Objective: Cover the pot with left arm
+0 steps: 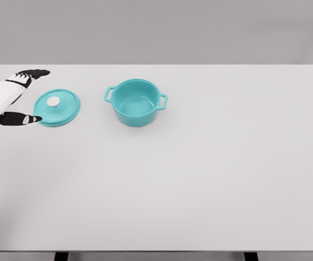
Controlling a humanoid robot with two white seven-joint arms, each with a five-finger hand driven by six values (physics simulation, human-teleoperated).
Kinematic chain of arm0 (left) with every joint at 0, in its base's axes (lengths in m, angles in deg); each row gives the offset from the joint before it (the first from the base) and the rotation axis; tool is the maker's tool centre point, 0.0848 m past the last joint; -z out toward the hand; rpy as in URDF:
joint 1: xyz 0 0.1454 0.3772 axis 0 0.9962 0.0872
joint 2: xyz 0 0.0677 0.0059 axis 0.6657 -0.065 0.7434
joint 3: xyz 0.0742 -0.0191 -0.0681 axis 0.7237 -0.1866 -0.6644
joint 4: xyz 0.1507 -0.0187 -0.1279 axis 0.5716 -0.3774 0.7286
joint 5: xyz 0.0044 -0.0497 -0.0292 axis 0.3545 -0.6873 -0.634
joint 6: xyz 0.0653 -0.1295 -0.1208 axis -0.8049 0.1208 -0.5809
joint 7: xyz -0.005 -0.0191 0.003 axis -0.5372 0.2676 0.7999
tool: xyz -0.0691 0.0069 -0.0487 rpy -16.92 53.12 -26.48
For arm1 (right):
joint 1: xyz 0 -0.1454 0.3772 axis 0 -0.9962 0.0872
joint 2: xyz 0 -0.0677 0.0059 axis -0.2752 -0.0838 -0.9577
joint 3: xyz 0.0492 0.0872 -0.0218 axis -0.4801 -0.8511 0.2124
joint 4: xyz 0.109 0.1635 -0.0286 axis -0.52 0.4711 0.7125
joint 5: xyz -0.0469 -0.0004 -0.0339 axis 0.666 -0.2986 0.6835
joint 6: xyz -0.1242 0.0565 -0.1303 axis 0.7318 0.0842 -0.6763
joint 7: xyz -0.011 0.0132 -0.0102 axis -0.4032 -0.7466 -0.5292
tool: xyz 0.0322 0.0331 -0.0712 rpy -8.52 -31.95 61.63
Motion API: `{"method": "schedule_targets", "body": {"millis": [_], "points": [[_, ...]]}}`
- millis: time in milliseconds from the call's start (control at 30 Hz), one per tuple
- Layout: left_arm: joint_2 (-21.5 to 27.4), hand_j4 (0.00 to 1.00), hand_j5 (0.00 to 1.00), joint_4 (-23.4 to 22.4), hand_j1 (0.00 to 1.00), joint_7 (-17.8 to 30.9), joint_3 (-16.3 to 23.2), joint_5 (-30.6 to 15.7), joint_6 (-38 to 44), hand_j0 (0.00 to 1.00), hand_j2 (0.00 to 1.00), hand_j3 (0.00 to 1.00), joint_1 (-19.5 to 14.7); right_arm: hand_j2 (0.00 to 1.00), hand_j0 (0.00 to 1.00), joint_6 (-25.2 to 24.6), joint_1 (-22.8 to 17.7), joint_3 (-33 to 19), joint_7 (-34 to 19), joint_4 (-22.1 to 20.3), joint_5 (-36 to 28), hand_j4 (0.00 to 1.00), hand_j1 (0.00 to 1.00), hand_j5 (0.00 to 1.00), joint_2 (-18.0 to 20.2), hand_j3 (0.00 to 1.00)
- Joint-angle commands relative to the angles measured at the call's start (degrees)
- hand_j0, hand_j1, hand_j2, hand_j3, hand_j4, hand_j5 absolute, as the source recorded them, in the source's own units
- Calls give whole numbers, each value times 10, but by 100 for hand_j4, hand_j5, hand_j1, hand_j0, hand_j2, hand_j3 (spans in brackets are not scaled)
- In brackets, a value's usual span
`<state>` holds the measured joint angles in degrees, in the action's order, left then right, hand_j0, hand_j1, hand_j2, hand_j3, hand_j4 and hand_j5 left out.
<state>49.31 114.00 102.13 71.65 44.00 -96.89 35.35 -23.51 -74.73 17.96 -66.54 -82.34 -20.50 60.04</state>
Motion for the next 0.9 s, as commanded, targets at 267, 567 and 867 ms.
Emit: {"method": "schedule_targets", "body": {"millis": [267,567,867], "points": [[2,100,100,1,100,1,8,9,1,100,100,100,-18,100,100,0,0,0,0,0,0,100,100,100,0,100],[2,89,89,-37,89,120,24,138,1,89,89,89,-115,100,100,0,0,0,0,0,0,100,100,100,0,100],[0,79,79,-124,79,120,113,138,1,79,79,79,-179,100,100,0,0,0,0,0,0,100,100,100,0,100]]}}
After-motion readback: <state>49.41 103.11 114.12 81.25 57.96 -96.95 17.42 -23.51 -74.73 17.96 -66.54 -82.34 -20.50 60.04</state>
